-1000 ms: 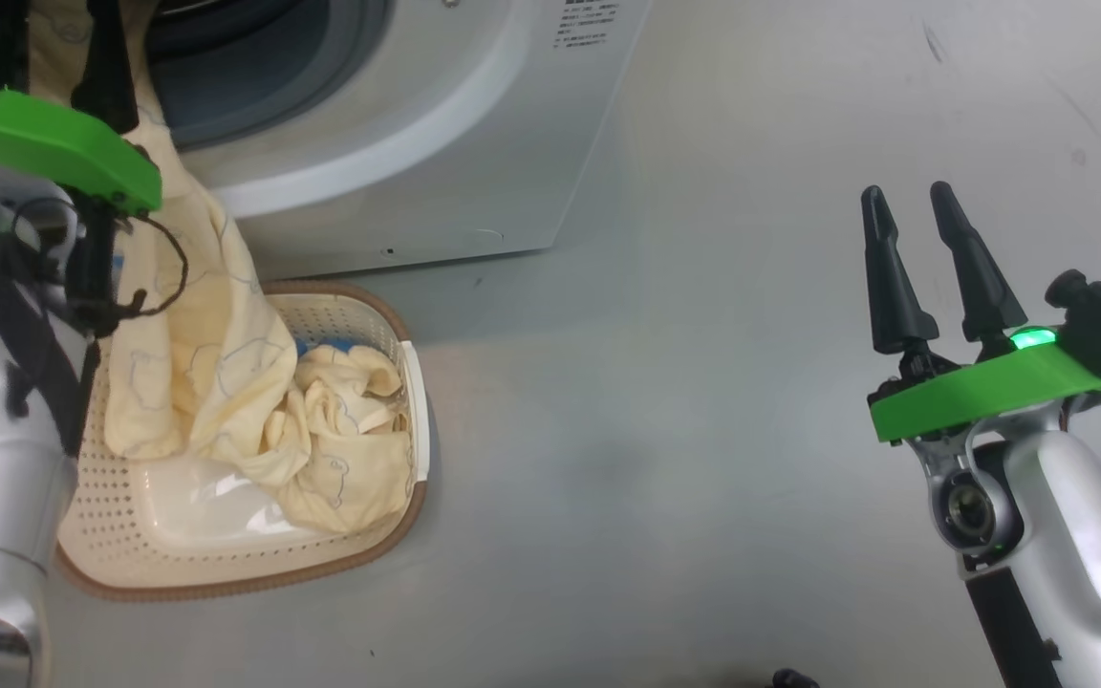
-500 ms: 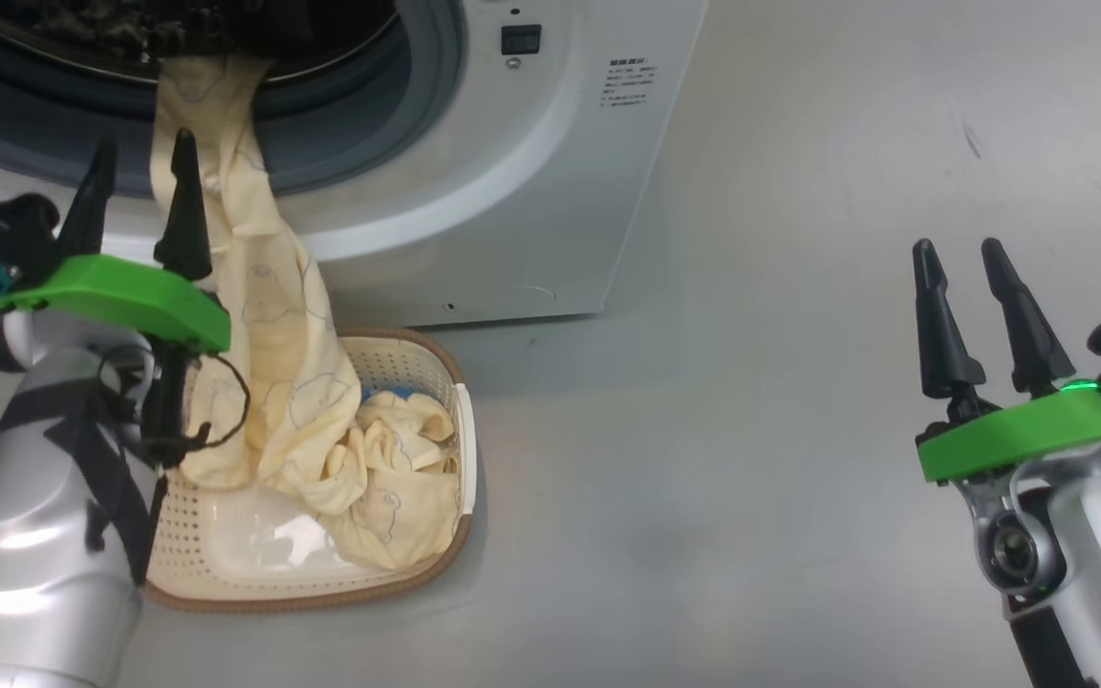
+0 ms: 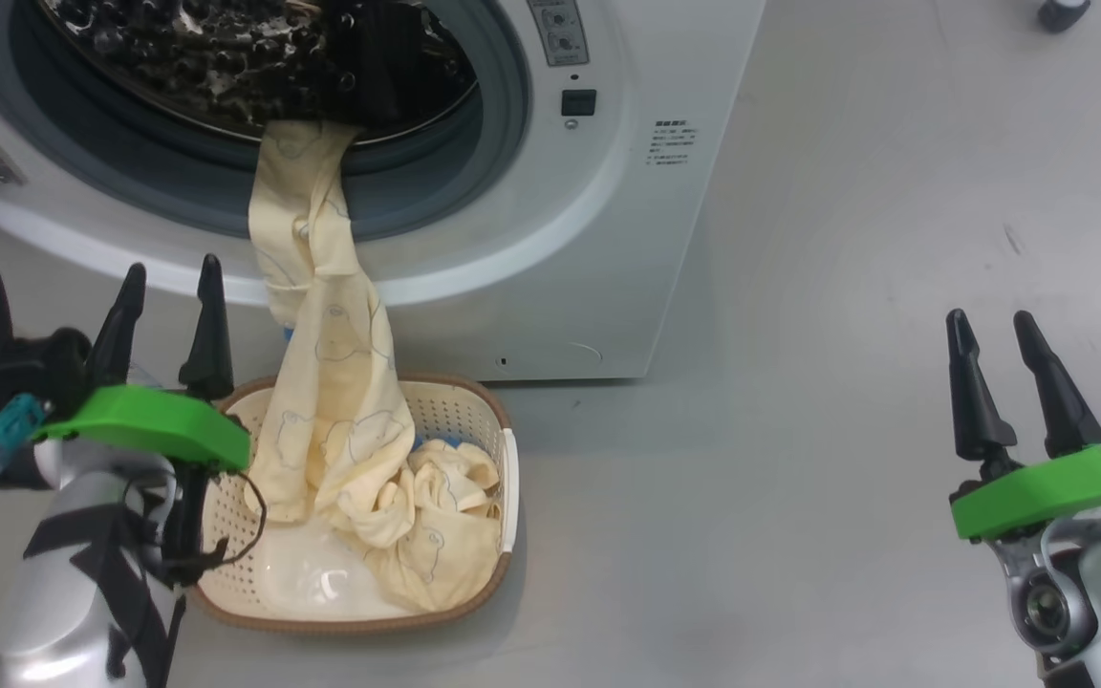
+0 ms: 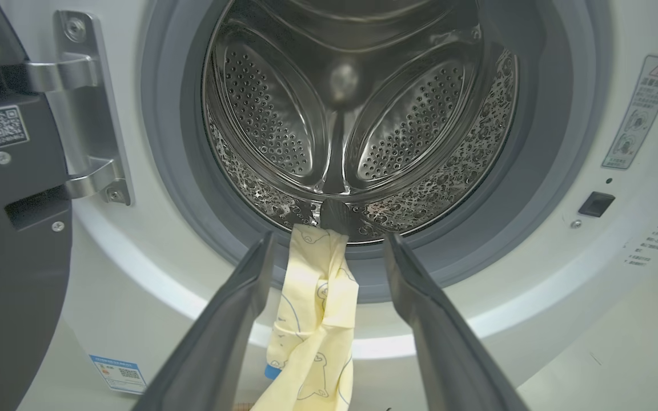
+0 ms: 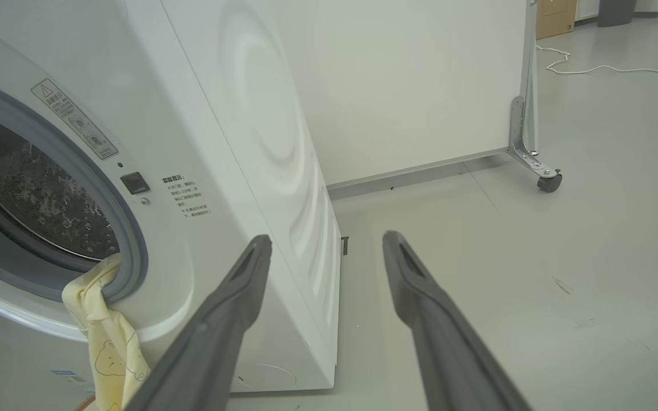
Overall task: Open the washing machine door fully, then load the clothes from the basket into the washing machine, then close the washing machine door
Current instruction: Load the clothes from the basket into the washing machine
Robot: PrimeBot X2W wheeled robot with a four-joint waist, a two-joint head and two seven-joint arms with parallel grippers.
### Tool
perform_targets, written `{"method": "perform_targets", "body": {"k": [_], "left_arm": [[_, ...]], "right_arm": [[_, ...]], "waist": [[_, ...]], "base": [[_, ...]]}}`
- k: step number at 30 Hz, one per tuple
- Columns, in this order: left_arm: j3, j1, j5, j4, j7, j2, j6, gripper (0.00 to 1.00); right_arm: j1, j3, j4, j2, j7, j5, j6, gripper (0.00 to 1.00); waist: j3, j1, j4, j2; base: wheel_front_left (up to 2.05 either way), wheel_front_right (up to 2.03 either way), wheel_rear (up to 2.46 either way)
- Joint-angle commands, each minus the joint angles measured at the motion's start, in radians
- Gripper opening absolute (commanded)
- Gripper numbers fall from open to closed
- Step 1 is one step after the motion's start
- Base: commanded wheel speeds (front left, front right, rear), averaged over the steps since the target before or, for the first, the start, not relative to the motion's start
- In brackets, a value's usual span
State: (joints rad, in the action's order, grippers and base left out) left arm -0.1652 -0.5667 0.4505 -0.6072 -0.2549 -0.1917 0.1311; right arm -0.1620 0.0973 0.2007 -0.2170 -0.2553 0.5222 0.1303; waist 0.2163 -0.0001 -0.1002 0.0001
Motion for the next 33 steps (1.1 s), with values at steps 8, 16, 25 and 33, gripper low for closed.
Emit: {"method": "perform_targets", "body": {"k": [8, 16, 25, 33], "left_arm": [[0.075, 0.124, -0.035, 0.137, -0.007, -0.044, 0.000, 1.00], [0.134, 0.284, -0.056, 0.233, -0.007, -0.037, 0.000, 1.00], [0.195, 0.431, -0.079, 0.335, -0.007, -0.013, 0.000, 1.00], [0.214, 0.475, -0.093, 0.371, -0.007, -0.007, 0.000, 1.00]], "right_arm": [[0.048, -0.018, -0.034, -0.041, -0.006, 0.008, 0.000, 1.00], [0.087, -0.016, -0.032, -0.047, -0.006, 0.012, 0.000, 1.00], [0.110, -0.020, -0.039, -0.054, -0.006, 0.016, 0.000, 1.00], [0.115, -0.025, -0.044, -0.058, -0.006, 0.016, 0.000, 1.00]], "waist": [[-0.054, 0.0001, 0.040, -0.0001], [-0.101, 0.0001, 0.034, -0.0001], [-0.117, 0.0001, 0.022, -0.0001], [-0.117, 0.0001, 0.018, -0.0001]], "base": [[0.00, 0.00, 0.00], [0.00, 0.00, 0.00], [0.00, 0.00, 0.00], [0.00, 0.00, 0.00]]}}
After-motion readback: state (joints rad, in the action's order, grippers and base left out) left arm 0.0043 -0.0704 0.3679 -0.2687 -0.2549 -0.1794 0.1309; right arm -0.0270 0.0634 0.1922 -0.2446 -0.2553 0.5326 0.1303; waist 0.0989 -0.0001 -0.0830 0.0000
